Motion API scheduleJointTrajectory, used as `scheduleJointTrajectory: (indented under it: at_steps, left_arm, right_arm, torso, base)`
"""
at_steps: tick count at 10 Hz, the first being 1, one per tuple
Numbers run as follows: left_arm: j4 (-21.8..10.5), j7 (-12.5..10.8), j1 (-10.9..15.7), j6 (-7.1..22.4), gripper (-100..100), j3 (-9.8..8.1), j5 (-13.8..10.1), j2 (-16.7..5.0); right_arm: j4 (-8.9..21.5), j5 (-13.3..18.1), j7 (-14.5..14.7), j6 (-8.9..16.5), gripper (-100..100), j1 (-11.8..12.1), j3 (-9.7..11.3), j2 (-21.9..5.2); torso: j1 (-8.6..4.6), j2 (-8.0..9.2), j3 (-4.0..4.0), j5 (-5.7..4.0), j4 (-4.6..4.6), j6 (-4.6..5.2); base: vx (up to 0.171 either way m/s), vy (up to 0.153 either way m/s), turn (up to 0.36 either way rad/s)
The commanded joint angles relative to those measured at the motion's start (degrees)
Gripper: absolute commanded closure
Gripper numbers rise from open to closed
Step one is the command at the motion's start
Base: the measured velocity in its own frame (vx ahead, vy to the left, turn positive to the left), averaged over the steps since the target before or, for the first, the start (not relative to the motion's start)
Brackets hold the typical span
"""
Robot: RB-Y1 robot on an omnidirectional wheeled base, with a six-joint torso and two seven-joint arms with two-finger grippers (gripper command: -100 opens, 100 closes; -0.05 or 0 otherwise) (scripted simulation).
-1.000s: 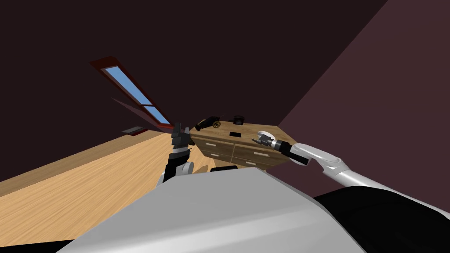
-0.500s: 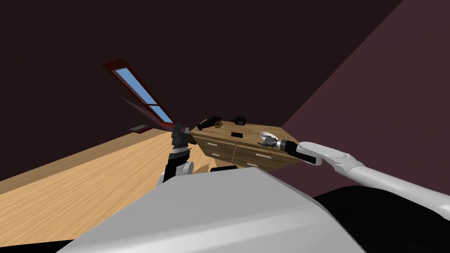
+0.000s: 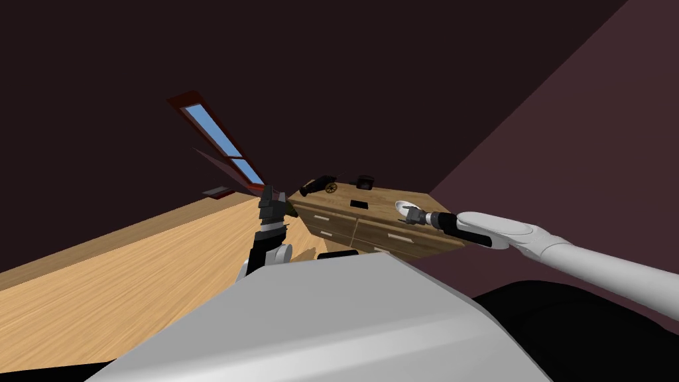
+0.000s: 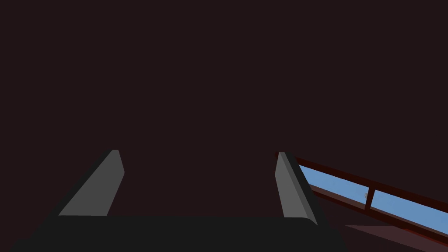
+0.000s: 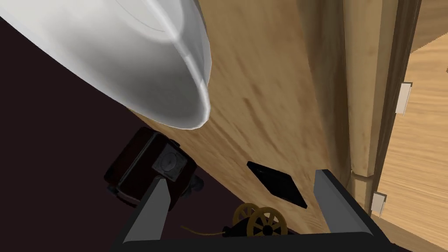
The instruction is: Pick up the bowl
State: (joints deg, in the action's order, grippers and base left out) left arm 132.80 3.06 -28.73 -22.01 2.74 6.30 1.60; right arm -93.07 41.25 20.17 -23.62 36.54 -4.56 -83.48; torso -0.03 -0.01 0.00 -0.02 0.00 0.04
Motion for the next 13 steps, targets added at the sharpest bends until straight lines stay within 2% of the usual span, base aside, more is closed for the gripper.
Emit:
scheduleJointTrajectory:
  at_steps: [1, 4, 5, 8, 9, 10, 11, 12, 13]
  left_arm:
    - [0.0, 0.0, 0.0, 0.0, 0, 0.00, 0.0, 0.0]
    - [0.0, 0.0, 0.0, 0.0, 0, 0.00, 0.0, 0.0]
    - [0.0, 0.0, 0.0, 0.0, 0, 0.00, 0.0, 0.0]
    - [0.0, 0.0, 0.0, 0.0, 0, 0.00, 0.0, 0.0]
    - [0.0, 0.0, 0.0, 0.0, 0, 0.00, 0.0, 0.0]
    - [0.0, 0.0, 0.0, 0.0, 0, 0.00, 0.0, 0.0]
    - [0.0, 0.0, 0.0, 0.0, 0, 0.00, 0.0, 0.0]
    - [0.0, 0.0, 0.0, 0.0, 0, 0.00, 0.0, 0.0]
    - [0.0, 0.0, 0.0, 0.0, 0, 0.00, 0.0, 0.0]
  right_arm:
    - [2.4, 1.3, 1.3, -0.2, -100, 0.5, 0.7, -2.3]
    - [6.6, 4.2, 3.7, 0.0, -100, 2.4, 2.2, -6.8]
    - [6.6, 4.2, 3.7, 0.0, -100, 2.4, 2.2, -6.8]
    - [9.8, 6.6, 5.6, 0.0, -100, 4.5, 4.2, -10.3]
    - [9.8, 6.6, 5.6, 0.0, -100, 4.5, 4.2, -10.3]
    - [10.1, 7.1, 5.9, -0.3, -100, 5.4, 5.1, -10.6]
    - [9.8, 7.0, 5.6, 0.0, -100, 4.5, 5.2, -10.5]
    - [9.8, 7.1, 5.5, 0.1, 0, 4.5, 5.4, -10.5]
    - [10.1, 7.5, 6.1, 1.0, -100, 4.4, 6.2, -8.9]
  torso:
    - [0.00, 0.00, 0.00, 0.00, 0.00, 0.00]
    - [0.00, -0.02, -0.01, 0.00, -0.01, -0.01]
    - [-0.02, -0.02, -0.01, -0.02, -0.01, 0.00]
    - [0.01, 0.00, 0.00, 0.00, 0.00, 0.00]
    - [0.00, 0.00, 0.00, -0.01, 0.00, 0.02]
    - [0.00, -0.02, -0.01, -0.01, -0.01, 0.00]
    - [0.00, -0.02, -0.01, -0.02, -0.01, 0.01]
    - [0.01, 0.01, 0.00, -0.01, 0.00, 0.01]
    - [0.02, 0.03, 0.02, -0.01, 0.01, 0.01]
  base:
    - [0.007, 0.000, 0.054]
    - [0.011, -0.005, 0.068]
    - [0.009, -0.004, 0.024]
    - [0.012, -0.002, 0.053]
    - [0.017, -0.007, 0.020]
    - [0.016, -0.006, 0.028]
    - [0.007, -0.003, 0.007]
    - [0.000, 0.000, 0.000]
    - [0.032, -0.007, 0.084]
